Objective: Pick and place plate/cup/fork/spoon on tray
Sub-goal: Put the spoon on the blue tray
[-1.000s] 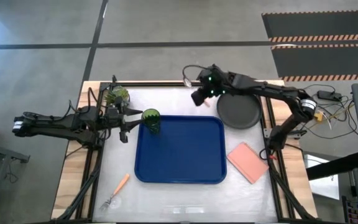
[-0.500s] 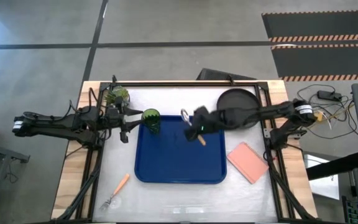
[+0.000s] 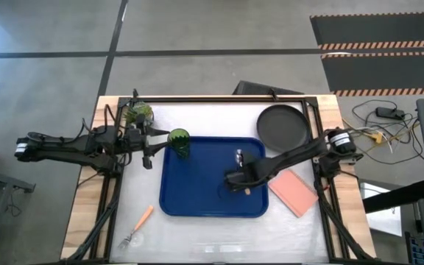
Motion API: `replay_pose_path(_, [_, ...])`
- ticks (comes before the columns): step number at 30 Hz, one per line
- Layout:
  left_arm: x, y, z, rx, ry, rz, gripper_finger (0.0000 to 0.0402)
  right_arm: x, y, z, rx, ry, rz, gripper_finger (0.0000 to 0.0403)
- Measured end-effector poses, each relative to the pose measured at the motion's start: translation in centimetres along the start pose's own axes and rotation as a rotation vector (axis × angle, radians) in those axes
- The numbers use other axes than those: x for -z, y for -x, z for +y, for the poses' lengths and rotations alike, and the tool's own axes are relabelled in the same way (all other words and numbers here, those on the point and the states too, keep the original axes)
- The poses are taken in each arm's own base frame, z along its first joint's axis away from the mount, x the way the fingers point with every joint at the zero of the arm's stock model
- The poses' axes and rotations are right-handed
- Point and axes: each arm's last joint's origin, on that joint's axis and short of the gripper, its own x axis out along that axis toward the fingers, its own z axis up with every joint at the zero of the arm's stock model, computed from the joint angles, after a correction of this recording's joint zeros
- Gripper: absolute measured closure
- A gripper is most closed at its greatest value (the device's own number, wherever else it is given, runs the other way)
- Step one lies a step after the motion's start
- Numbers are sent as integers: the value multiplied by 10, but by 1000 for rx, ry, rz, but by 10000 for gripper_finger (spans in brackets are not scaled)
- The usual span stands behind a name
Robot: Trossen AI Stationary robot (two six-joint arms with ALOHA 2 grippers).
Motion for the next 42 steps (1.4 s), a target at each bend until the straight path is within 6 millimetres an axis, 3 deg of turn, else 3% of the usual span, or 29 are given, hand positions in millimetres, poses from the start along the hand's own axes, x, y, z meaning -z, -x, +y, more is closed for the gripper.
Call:
replay_pose_path(8, [-1,1,0,-1,-31,-5,256,25,-13,-6,98,-136,-42,369])
replay_pose_path(15, [-2,3,1,-2,-47,-14,256,30,-15,-13,148,-196,-99,369])
replay_pose_path(33, [-3,5,1,-4,-44,-25,256,39,-38,-15,229,-89,-115,368])
replay_pose_path(42, [-3,5,1,-4,-45,-25,256,43,-47,-15,253,-99,-119,333])
